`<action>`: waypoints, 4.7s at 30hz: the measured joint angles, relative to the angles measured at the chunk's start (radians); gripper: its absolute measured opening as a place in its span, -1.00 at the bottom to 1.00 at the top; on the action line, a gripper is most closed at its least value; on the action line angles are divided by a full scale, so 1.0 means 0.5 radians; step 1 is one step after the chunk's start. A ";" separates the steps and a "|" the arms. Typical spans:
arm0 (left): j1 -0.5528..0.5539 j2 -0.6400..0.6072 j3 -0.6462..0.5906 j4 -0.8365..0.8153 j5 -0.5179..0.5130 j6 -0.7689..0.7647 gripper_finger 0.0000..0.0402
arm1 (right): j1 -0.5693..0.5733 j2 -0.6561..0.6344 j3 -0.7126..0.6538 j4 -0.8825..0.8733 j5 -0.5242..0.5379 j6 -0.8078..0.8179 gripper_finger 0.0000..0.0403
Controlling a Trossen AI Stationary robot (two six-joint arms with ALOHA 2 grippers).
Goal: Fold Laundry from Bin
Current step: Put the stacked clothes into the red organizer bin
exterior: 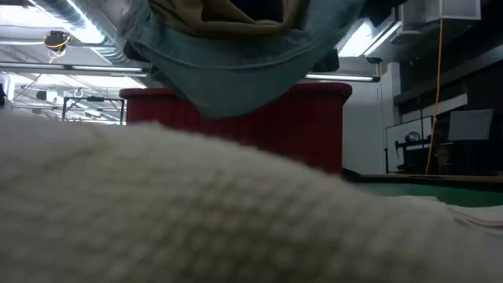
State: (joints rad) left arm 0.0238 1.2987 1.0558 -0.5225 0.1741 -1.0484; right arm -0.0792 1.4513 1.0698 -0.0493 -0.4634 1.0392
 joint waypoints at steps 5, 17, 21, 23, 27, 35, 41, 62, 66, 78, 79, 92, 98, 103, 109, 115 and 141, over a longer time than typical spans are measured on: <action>0.001 -0.002 0.199 -0.269 -0.059 0.031 -1.00 | -0.001 0.002 0.082 -0.006 -0.028 -0.001 -0.97; 0.020 -0.002 0.506 -0.559 -0.178 0.031 -1.00 | -0.002 0.002 0.358 -0.200 -0.037 -0.096 -0.97; 0.074 -0.003 0.598 -0.627 -0.179 0.031 -1.00 | -0.031 0.002 0.432 -0.228 -0.049 -0.107 -0.97; 0.106 -0.002 0.628 -0.647 -0.183 0.030 -1.00 | -0.045 0.001 0.445 -0.234 -0.037 -0.106 -0.97; 0.180 -0.001 0.667 -0.702 -0.184 0.030 -1.00 | -0.086 0.002 0.455 -0.232 -0.031 -0.101 -0.97; 0.372 0.006 0.667 -0.685 -0.146 0.024 -1.00 | -0.224 0.005 0.455 -0.233 -0.033 -0.104 -0.97; 0.531 0.008 0.667 -0.616 -0.107 0.024 -1.00 | -0.330 0.005 0.455 -0.228 -0.033 -0.107 -0.97; 0.975 0.162 0.671 -0.264 0.034 0.075 -1.00 | -0.612 0.132 0.452 -0.117 -0.061 -0.075 -0.97; 1.062 0.174 0.671 -0.241 0.080 0.075 -1.00 | -0.676 0.143 0.452 -0.075 -0.091 -0.073 -0.97; 1.294 0.182 0.674 -0.010 0.166 0.065 -1.00 | -0.879 0.149 0.452 0.143 -0.110 -0.029 -0.97; 1.309 0.182 0.674 -0.006 0.167 0.065 -1.00 | -0.891 0.150 0.452 0.162 -0.101 -0.029 -0.97; 1.427 0.324 0.670 0.321 0.145 0.003 -1.00 | -1.003 0.301 0.452 0.436 -0.086 0.067 -0.97; 1.547 0.413 0.670 0.388 0.189 -0.005 -1.00 | -1.141 0.345 0.452 0.479 -0.087 0.074 -0.97; 1.650 0.498 0.670 0.580 0.212 0.009 -1.00 | -1.264 0.347 0.452 0.481 -0.010 0.051 -0.97; 1.716 0.672 0.670 0.818 0.227 0.015 -1.00 | -1.381 0.424 0.452 0.493 0.003 -0.010 -0.97; 1.798 0.857 0.669 0.937 0.211 0.034 -1.00 | -1.445 0.661 0.452 0.584 -0.004 -0.001 -0.97; 2.029 1.180 0.668 0.917 0.099 0.440 -1.00 | -1.536 0.918 0.458 0.565 0.069 -0.070 -0.79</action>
State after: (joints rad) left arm 1.0383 1.8885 1.3895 -0.0641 0.2234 -0.8284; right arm -0.8473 1.9103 1.2989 0.2333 -0.4290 1.0040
